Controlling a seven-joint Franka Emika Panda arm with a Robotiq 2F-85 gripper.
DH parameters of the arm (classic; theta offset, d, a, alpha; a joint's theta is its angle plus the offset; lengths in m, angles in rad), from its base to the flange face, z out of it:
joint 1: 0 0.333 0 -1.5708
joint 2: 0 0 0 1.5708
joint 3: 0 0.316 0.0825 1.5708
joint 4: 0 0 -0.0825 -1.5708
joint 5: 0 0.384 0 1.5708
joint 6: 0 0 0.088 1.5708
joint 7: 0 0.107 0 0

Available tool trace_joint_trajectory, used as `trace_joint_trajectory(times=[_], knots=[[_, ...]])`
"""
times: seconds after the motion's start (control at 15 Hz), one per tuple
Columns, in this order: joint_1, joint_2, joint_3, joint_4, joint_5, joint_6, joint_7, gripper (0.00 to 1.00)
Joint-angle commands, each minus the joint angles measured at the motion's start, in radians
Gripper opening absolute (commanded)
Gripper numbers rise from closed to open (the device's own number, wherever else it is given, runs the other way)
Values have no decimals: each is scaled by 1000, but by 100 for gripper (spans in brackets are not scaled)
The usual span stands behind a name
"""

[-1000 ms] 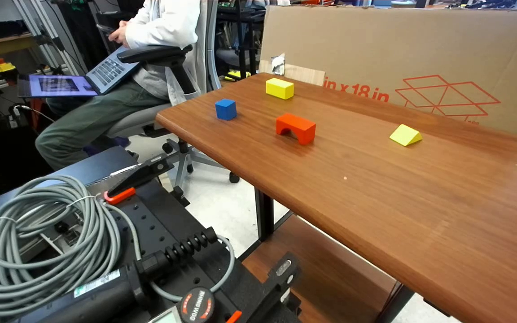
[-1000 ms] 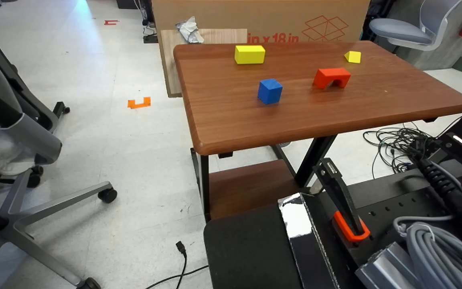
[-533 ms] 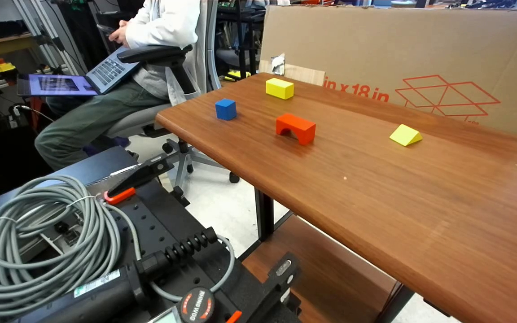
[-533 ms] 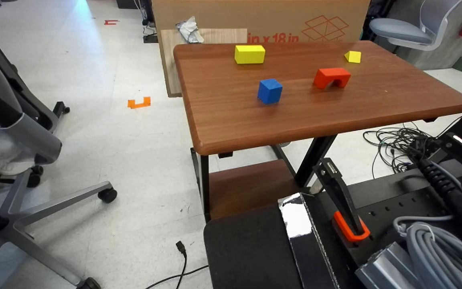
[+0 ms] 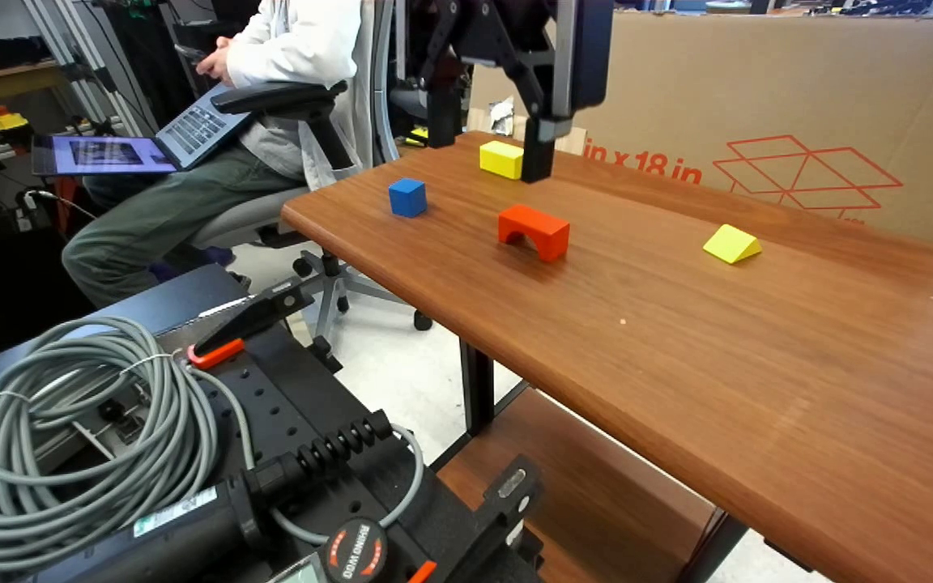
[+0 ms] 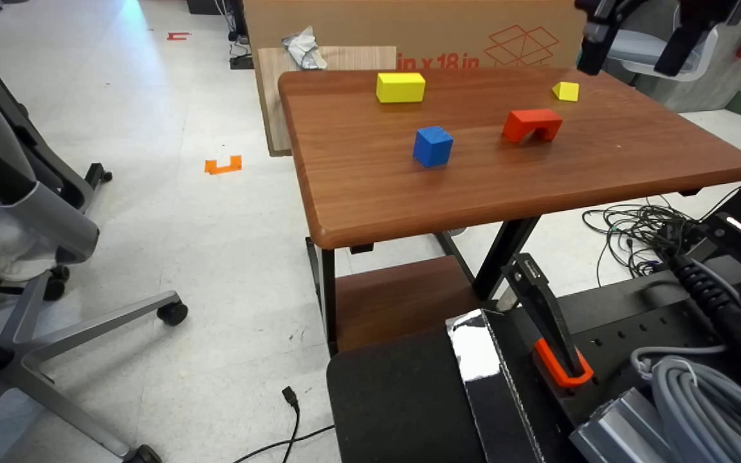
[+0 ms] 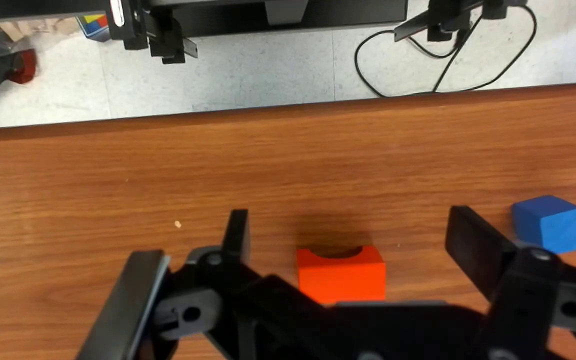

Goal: Put the red block on the yellow block

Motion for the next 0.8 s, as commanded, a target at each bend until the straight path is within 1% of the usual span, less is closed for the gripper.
trace_joint_trajectory(times=[0.0, 0.27, 0.4, 0.73], knots=[[-8, 115, -15, 74, -24, 48, -24, 100], [-5, 179, -21, 112, -33, 84, -45, 100], [-11, 209, -15, 132, -11, 96, -69, 100], [-5, 269, -16, 169, -25, 147, -84, 100]])
